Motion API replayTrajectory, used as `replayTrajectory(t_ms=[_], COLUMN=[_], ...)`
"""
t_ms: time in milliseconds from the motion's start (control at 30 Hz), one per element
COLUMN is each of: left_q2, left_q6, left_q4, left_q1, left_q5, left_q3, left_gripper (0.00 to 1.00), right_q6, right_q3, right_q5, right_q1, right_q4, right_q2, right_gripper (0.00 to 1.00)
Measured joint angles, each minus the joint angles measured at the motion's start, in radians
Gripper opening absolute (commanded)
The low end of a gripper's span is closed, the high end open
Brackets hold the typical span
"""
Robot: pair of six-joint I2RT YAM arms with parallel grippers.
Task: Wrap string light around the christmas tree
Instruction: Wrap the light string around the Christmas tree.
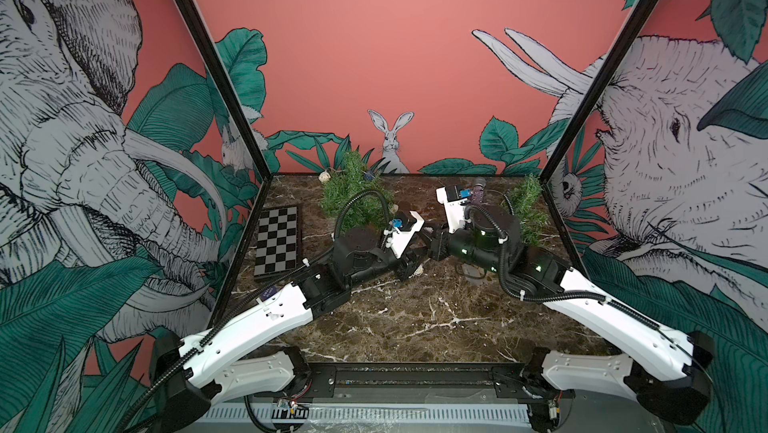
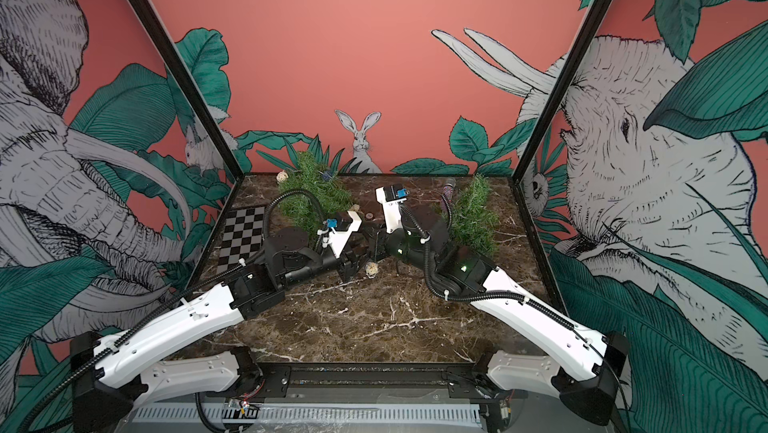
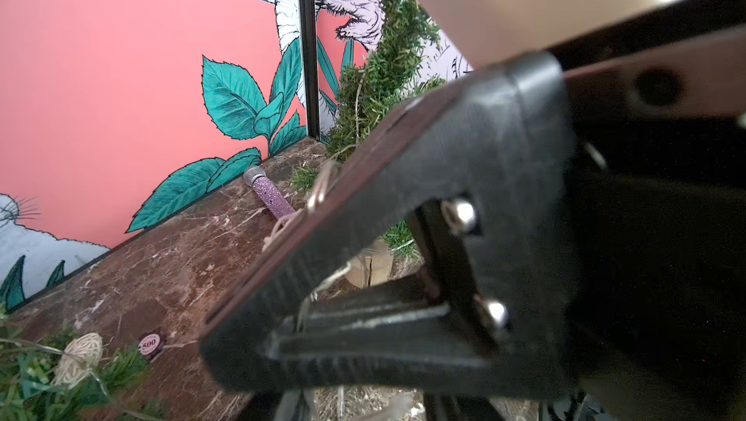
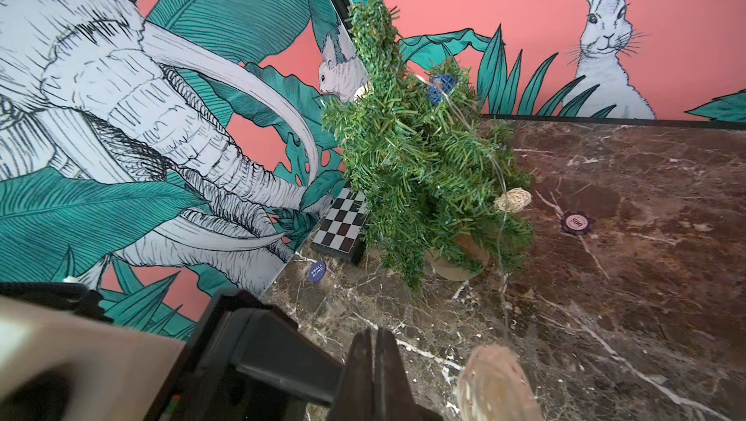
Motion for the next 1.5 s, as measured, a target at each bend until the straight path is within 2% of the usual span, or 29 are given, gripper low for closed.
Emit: replayTrajectory(t_ms=[200,233,367,467,567,700,833,1033,1233,1333,1400,1500], left_q2=[0.009,0.002,-0.065,-0.157,-0.271,-0.383,-0.451,-0.499,-0.478,-0.435,-0.409,-0.371], left_q6=[-0.014,-0.014,-0.029,-0.045,-0.054,-0.056,-0.043,-0.014,-0.012,-0.026,-0.045,-0.079], left_q4=[0.002,-0.004,-0.093,-0.195,-0.296,-0.4,-0.532,-0.679,-0.705,-0.745,-0.769,-0.802], left_q1=[0.001,0.001,0.001,0.001,0.001,0.001,0.001,0.001,0.008,0.087,0.212,0.401], left_q5=[-0.011,-0.016,-0.044,-0.069,-0.077,-0.109,-0.224,-0.453,-0.575,-0.623,-0.603,-0.499], left_q3=[0.0,0.0,0.0,0.002,0.019,0.092,0.166,0.217,0.182,0.179,0.18,0.183], left_gripper=[0.0,0.0,0.0,0.0,0.0,0.0,0.0,0.0,0.0,0.0,0.0,0.0], right_q6=[0.025,0.024,0.0,-0.034,-0.077,-0.119,-0.144,-0.146,-0.143,-0.14,-0.14,-0.138], right_q3=[-0.005,-0.005,-0.005,0.001,0.025,0.068,0.103,0.127,0.208,0.221,0.222,0.225], right_q5=[-0.028,-0.031,-0.044,-0.057,-0.062,-0.065,-0.072,-0.109,-0.126,-0.134,-0.137,-0.139], right_q1=[0.001,0.001,0.001,-0.006,-0.023,-0.071,-0.124,-0.174,-0.176,-0.178,-0.18,-0.188], right_q4=[0.045,0.047,0.052,0.033,0.003,-0.027,-0.022,0.017,0.039,0.042,0.042,0.048], right_q2=[-0.003,-0.003,-0.003,-0.001,0.01,0.033,0.064,0.165,0.331,0.367,0.372,0.372], right_gripper=[0.0,0.04,0.35,0.48,0.55,0.59,0.6,0.6,0.59,0.59,0.59,0.59])
